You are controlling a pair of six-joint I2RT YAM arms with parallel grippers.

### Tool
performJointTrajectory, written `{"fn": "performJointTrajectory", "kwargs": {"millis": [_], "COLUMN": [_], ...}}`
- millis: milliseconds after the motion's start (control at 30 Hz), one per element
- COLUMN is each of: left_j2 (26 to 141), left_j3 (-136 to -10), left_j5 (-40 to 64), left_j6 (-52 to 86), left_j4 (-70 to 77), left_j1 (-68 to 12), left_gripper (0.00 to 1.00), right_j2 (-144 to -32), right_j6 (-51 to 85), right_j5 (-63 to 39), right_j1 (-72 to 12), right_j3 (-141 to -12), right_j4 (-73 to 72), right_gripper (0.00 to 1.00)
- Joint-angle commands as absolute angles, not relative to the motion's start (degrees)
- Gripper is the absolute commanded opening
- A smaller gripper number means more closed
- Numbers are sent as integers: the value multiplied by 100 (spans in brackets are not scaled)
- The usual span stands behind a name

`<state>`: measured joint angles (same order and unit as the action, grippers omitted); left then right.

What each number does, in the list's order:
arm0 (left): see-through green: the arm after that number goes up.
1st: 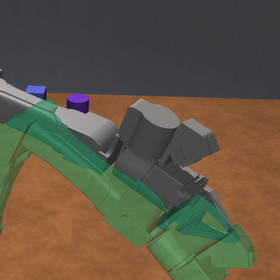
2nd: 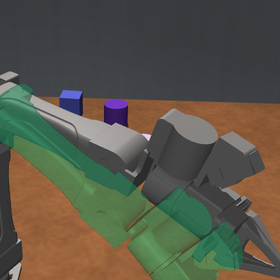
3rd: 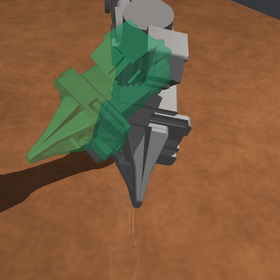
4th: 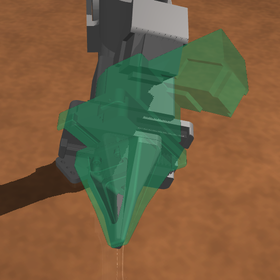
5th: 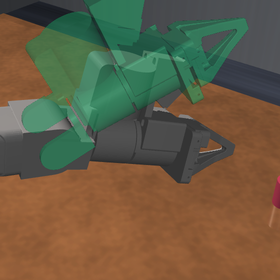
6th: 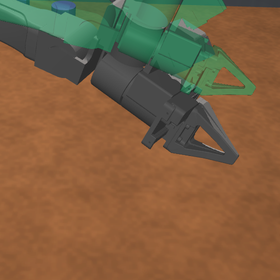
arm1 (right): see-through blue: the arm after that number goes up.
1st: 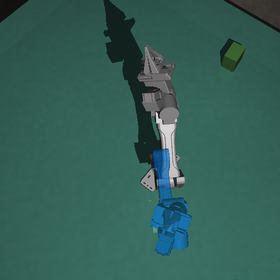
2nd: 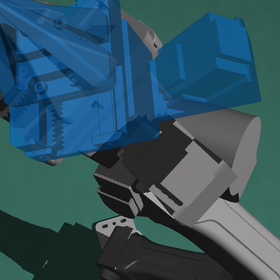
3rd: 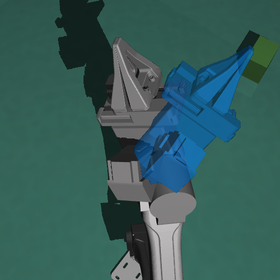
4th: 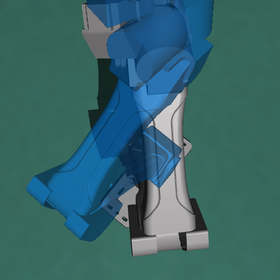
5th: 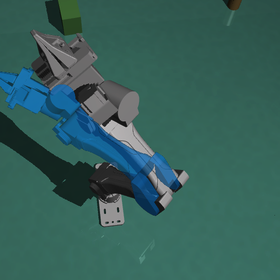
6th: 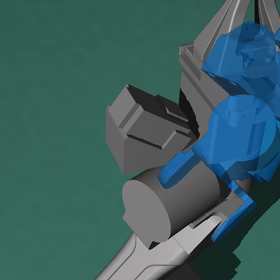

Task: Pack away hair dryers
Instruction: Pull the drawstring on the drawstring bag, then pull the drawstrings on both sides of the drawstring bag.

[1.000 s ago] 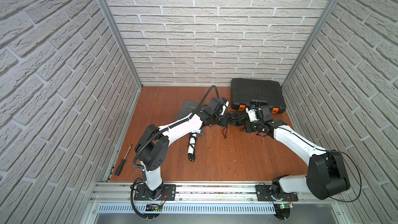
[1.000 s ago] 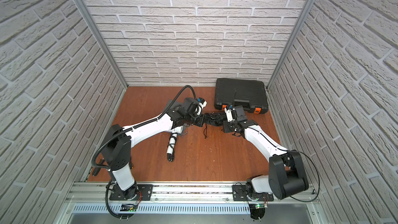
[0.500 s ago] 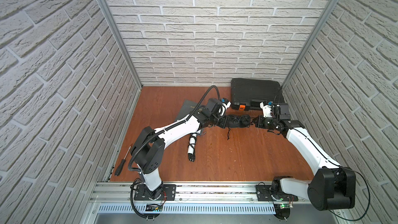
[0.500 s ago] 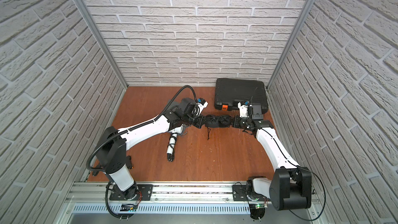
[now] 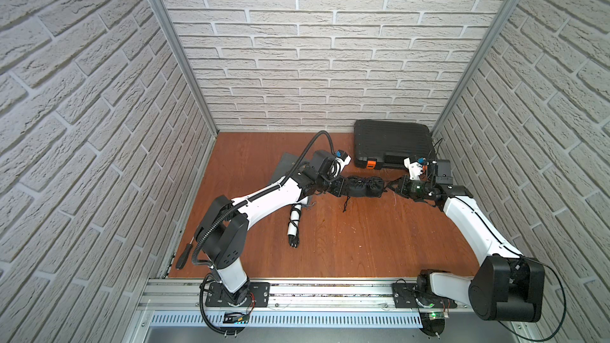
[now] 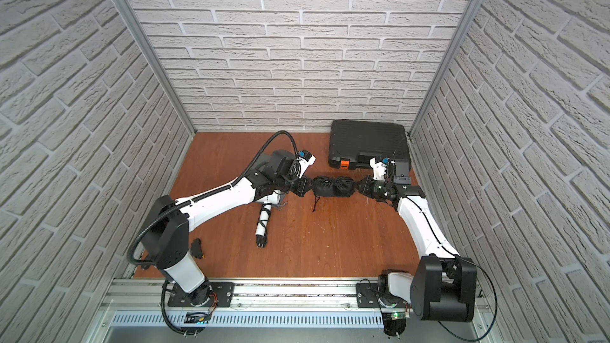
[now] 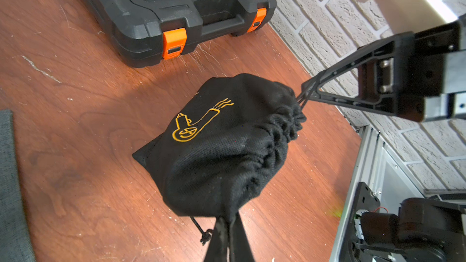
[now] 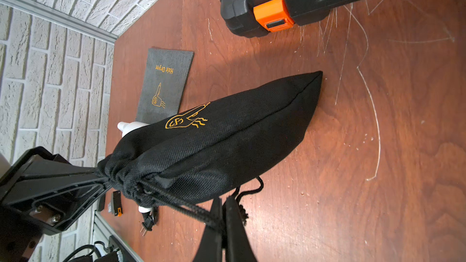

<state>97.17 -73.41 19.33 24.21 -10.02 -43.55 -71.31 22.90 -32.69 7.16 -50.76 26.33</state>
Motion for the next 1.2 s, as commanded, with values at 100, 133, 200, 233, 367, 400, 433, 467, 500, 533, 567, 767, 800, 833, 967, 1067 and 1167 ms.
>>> {"fn": "performJointTrajectory", "kwargs": {"millis": [100, 133, 200, 233, 367, 400, 433, 467, 500, 533, 567, 767, 800, 833, 967, 1067, 1167], "left_j2": [9715, 9693, 9649, 9632, 9583, 9629, 9704, 9780, 9870, 9960, 10045, 10740, 10811, 10881, 11062, 11127, 11023], "left_j3": [-7124, -7066, -6992, -6972, -6861, -6913, -7002, -7082, -7178, -7259, -7336, -7767, -7763, -7761, -7777, -7830, -7638], "left_j5": [1615, 1633, 1635, 1643, 1664, 1709, 1782, 1845, 1888, 1890, 1862, 1992, 1955, 1931, 1840, 1648, 1431], "left_j6": [2487, 2491, 2462, 2439, 2485, 2487, 2500, 2513, 2516, 2499, 2481, 2376, 2367, 2334, 2089, 1776, 1687], "left_j4": [-1170, -1115, -1107, -1099, -973, -959, -950, -919, -862, -805, -760, -657, -619, -589, -566, -758, -721], "left_j1": [-4098, -4100, -4095, -4079, -4023, -4019, -4029, -4033, -4078, -4120, -4167, -4415, -4460, -4493, -4672, -4857, -4946], "left_gripper": [0, 0, 0, 0, 0, 0, 0, 0, 0, 0, 0, 0, 2, 5, 23, 42, 60], "right_j2": [-7136, -7145, -7153, -7167, -7210, -7236, -7264, -7281, -7315, -7348, -7391, -7819, -7853, -7875, -7962, -7955, -7980], "right_j6": [2629, 2672, 2748, 2780, 3022, 3088, 3134, 3166, 3201, 3211, 3204, 3219, 3281, 3348, 3483, 3576, 3630], "right_j5": [-2513, -2520, -2519, -2489, -2720, -2790, -2833, -2848, -2831, -2808, -2783, -2748, -2751, -2782, -2850, -2840, -2841], "right_j1": [1064, 1065, 1078, 1097, 1107, 1078, 1034, 970, 899, 820, 739, 606, 606, 598, 549, 543, 541], "right_j3": [-5088, -5098, -5107, -5126, -5125, -5124, -5149, -5167, -5184, -5199, -5210, -5157, -5067, -4990, -4835, -4743, -4729], "right_j4": [2269, 2245, 2181, 2172, 1994, 1944, 1922, 1885, 1828, 1750, 1676, 1366, 1230, 1095, 866, 751, 738], "right_gripper": [2, 3, 2, 2, 2, 2, 3, 2, 3, 3, 2, 2, 2, 3, 3, 2, 2]}}
